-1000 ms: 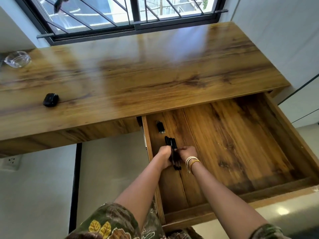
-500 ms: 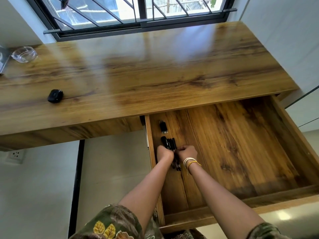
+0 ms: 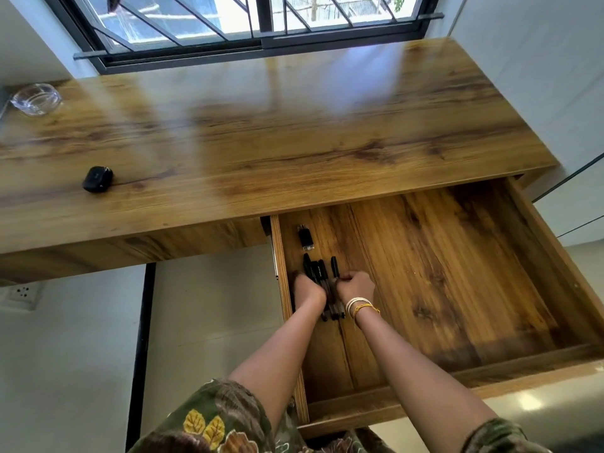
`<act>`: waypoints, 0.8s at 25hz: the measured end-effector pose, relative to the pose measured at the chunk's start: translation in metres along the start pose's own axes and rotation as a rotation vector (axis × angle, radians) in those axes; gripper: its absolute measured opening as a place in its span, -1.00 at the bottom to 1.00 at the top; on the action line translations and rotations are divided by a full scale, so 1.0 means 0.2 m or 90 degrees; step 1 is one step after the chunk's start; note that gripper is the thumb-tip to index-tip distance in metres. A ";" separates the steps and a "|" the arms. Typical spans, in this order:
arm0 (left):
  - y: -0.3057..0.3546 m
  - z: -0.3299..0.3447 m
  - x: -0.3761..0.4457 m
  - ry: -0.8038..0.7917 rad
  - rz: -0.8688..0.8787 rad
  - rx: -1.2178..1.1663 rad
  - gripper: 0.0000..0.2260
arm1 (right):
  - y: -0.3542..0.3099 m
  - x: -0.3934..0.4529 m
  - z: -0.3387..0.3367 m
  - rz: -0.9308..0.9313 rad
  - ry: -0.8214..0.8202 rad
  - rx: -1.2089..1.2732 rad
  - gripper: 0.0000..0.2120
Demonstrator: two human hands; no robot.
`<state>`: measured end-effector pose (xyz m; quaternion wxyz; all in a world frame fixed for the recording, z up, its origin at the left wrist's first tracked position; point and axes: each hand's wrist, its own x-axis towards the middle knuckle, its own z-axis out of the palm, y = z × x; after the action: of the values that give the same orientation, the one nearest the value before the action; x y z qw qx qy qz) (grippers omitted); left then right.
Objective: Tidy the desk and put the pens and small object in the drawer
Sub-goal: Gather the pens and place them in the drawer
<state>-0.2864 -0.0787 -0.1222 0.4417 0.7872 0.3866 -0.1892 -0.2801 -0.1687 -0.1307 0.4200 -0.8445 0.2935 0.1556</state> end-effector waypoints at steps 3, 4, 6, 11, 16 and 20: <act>0.00 0.00 0.01 0.003 0.012 0.020 -0.82 | 0.00 0.00 -0.01 -0.013 0.007 -0.018 -0.81; 0.00 0.00 0.01 0.004 0.015 0.016 -0.81 | 0.00 0.00 -0.01 -0.017 0.006 -0.024 -0.80; 0.02 -0.01 0.02 0.007 0.036 0.009 -0.73 | 0.01 0.00 -0.01 -0.029 -0.001 -0.031 -0.78; 0.08 -0.03 0.06 -0.042 0.057 0.054 -0.42 | 0.04 0.01 -0.01 -0.094 -0.059 -0.024 -0.78; 0.10 -0.05 0.08 -0.076 0.034 0.060 -0.54 | 0.06 0.05 -0.05 -0.103 -0.114 -0.055 -0.80; 0.11 -0.06 0.07 -0.092 0.042 0.020 -0.60 | 0.06 0.07 -0.05 -0.114 -0.126 -0.070 -0.81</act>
<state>-0.2609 -0.0688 -0.1129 0.4618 0.7909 0.3243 -0.2367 -0.2771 -0.1883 -0.1389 0.4119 -0.8697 0.1656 0.2158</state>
